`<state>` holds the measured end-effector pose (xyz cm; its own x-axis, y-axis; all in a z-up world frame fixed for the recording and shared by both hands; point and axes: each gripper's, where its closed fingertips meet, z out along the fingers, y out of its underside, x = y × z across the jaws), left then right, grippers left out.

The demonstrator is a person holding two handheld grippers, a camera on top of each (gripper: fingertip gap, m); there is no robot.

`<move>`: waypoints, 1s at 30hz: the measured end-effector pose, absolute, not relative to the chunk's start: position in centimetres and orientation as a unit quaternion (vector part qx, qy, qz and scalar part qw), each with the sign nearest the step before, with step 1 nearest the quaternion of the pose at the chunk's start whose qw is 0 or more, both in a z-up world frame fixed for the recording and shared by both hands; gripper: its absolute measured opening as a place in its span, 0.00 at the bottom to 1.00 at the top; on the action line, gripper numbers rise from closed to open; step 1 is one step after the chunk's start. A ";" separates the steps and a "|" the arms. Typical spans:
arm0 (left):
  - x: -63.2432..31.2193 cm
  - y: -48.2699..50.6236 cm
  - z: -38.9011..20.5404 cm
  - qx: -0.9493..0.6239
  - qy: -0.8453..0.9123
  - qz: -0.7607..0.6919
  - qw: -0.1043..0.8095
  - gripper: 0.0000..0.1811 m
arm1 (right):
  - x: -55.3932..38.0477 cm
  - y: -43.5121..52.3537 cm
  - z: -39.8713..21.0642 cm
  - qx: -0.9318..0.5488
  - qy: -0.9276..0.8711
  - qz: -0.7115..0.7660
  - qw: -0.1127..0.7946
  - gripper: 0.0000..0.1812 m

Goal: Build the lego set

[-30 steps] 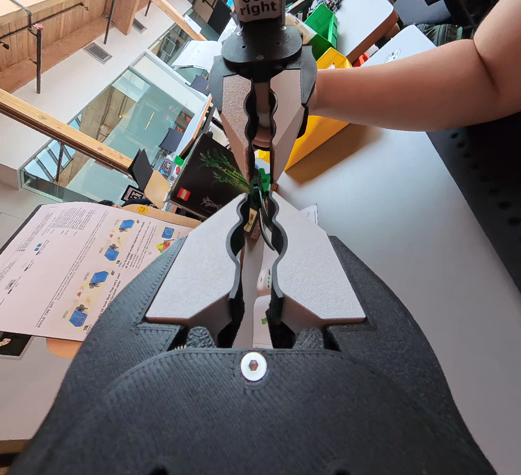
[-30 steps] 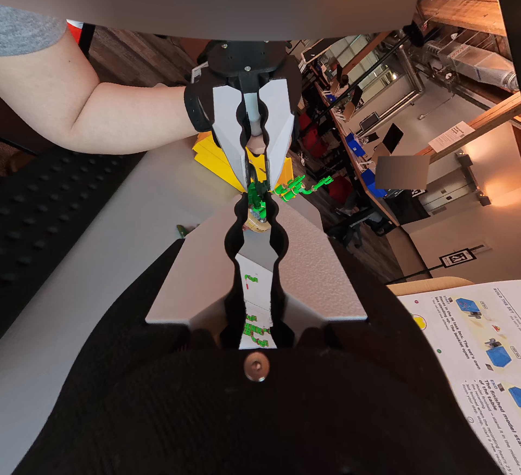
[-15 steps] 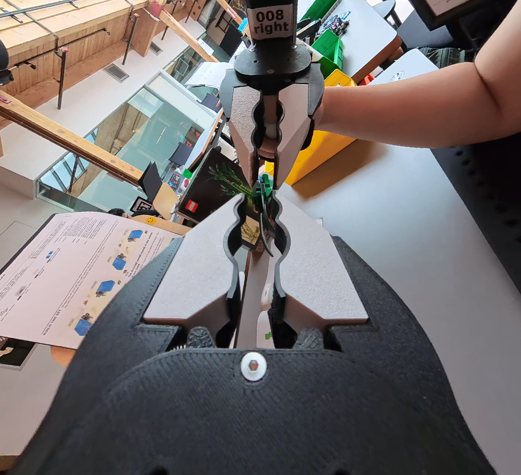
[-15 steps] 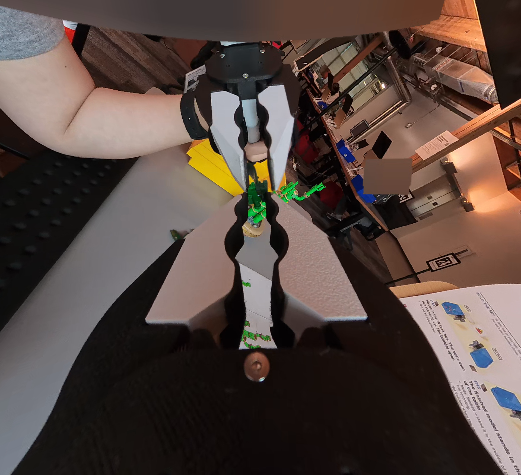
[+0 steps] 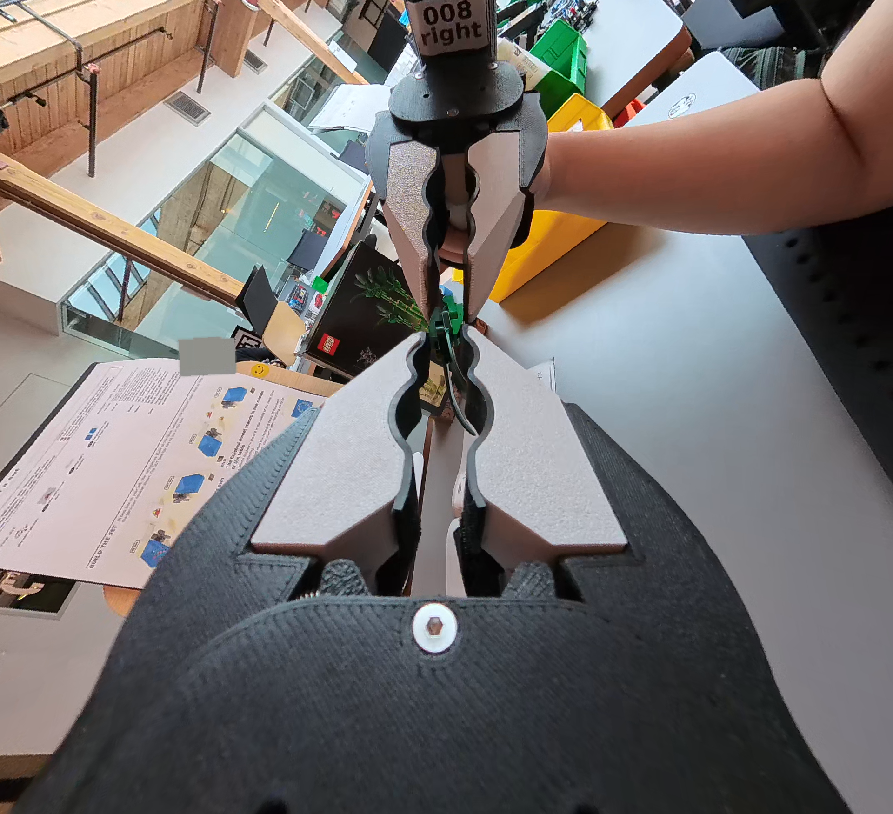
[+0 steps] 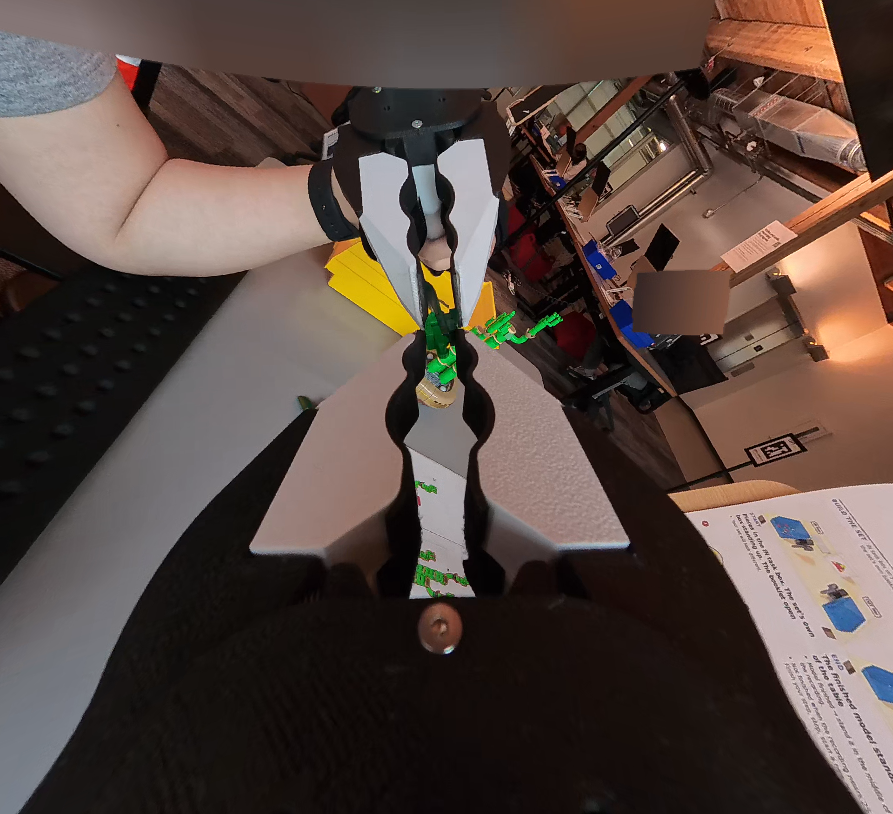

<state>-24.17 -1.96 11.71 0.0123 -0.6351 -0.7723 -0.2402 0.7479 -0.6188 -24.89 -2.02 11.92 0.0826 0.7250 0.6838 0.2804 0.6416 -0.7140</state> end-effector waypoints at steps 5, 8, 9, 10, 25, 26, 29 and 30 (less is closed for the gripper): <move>-23.8 -1.6 11.8 -0.314 0.676 -0.161 0.647 0.06 | -24.6 -1.6 11.9 -0.386 -0.647 0.185 0.631 0.06; -23.8 -1.0 10.7 -0.329 0.686 -0.154 0.631 0.06 | -24.6 -0.9 10.9 -0.401 -0.656 0.170 0.617 0.06; -23.9 -0.7 10.6 -0.337 0.685 -0.153 0.627 0.06 | -24.6 -0.7 10.7 -0.401 -0.656 0.164 0.617 0.06; -24.0 -0.4 10.5 -0.344 0.682 -0.156 0.626 0.06 | -24.6 -0.4 10.6 -0.402 -0.654 0.162 0.620 0.06; -29.8 4.1 16.0 -0.504 0.400 -0.620 0.448 0.16 | -26.6 -1.0 14.8 -0.175 -0.584 -0.194 0.768 0.06; -29.7 4.1 15.9 -0.513 0.393 -0.626 0.437 0.13 | -26.8 -0.9 14.8 -0.164 -0.581 -0.211 0.769 0.06; -29.7 3.6 15.4 -0.522 0.388 -0.656 0.383 0.15 | -27.1 -0.2 14.6 -0.142 -0.568 -0.258 0.769 0.06; -29.7 3.7 15.1 -0.529 0.383 -0.661 0.368 0.17 | -27.1 0.1 14.4 -0.140 -0.566 -0.263 0.769 0.06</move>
